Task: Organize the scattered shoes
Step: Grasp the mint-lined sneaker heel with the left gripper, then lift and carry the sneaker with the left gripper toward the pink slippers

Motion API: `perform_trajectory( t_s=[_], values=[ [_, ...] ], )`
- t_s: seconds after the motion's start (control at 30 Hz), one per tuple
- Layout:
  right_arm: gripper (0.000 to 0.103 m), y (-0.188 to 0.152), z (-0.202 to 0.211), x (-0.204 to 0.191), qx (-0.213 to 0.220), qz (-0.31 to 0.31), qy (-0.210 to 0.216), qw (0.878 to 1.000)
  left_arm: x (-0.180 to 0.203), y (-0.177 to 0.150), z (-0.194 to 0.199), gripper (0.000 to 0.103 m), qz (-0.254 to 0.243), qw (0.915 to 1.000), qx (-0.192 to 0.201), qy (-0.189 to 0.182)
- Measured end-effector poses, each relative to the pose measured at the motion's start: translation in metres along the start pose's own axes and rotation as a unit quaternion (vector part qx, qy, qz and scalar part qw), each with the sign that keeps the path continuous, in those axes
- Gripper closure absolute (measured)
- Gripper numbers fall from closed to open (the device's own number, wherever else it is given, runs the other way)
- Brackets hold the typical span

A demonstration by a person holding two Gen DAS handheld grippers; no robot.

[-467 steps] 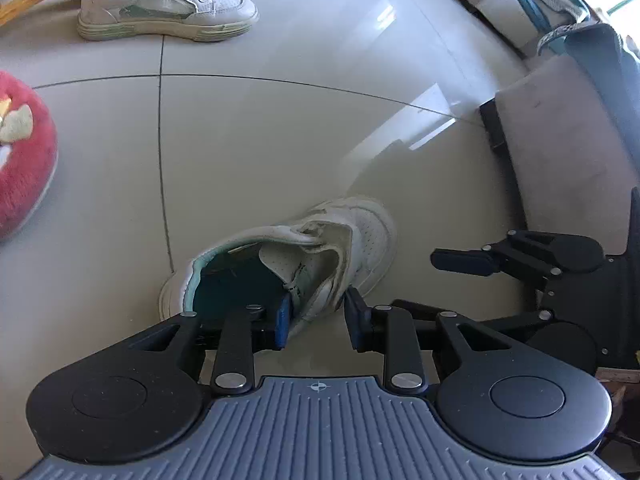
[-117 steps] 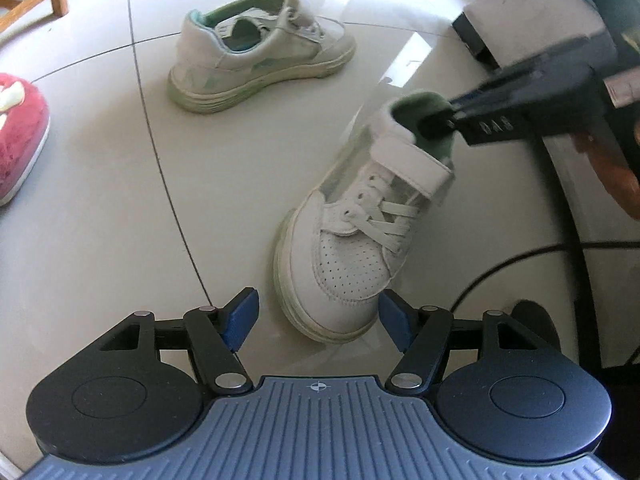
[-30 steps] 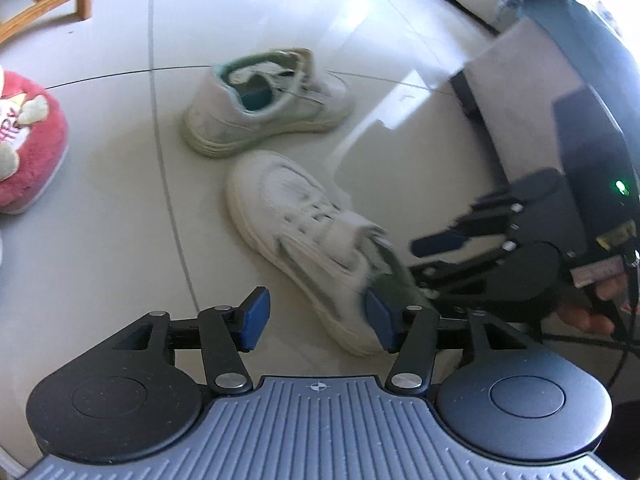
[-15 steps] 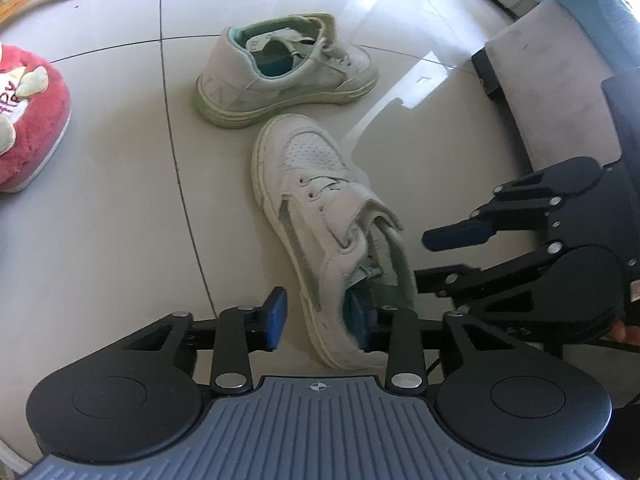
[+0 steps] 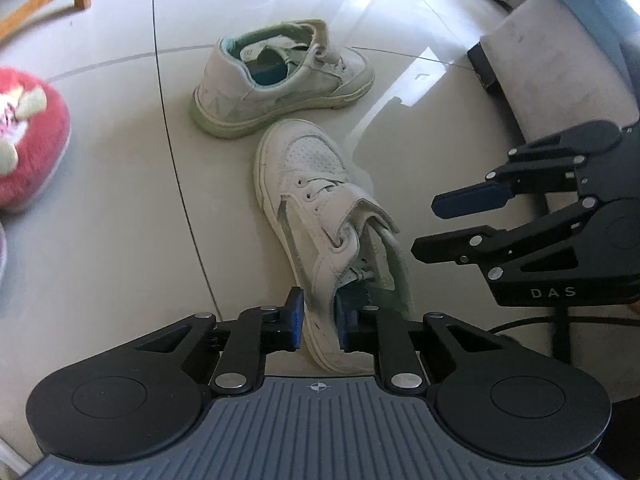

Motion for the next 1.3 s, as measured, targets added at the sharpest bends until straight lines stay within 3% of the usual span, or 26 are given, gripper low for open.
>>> perform_trajectory(
  t_s=[0.47,0.7,0.97,1.17,1.27,1.3],
  values=[
    [0.064,0.000,-0.007,0.000,0.005,-0.003,-0.014,1.000,-0.022,0.010,0.004,0.087,0.012,0.9978,0.018,0.063],
    [0.061,0.000,-0.007,0.000,0.008,-0.003,-0.016,1.000,-0.023,0.017,0.004,0.085,-0.028,0.9926,0.037,0.113],
    [0.058,-0.001,-0.006,0.004,0.011,-0.013,-0.020,1.000,-0.037,0.016,0.027,0.084,0.032,0.9957,0.038,0.078],
    [0.058,0.000,-0.006,0.005,0.011,-0.012,-0.022,1.000,-0.022,0.017,0.051,0.083,0.028,0.9973,0.051,0.043],
    [0.056,0.000,-0.006,0.005,0.012,-0.011,-0.023,1.000,-0.011,0.016,0.052,0.080,0.040,0.9982,0.044,-0.007],
    [0.055,0.000,-0.006,0.006,0.012,-0.012,-0.023,1.000,-0.009,0.015,0.050,0.080,0.038,0.9984,0.041,-0.004]
  ],
)
Point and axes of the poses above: each gripper's, at about its wrist camera, not at the fingertips, and z roughly against the way its jaws point, x to its right, y to its top, the point moved 4 cm from there along -z, roughly the way its jaws point, and after that the axes turned 10 degrees about x, right-handed, at the moved point
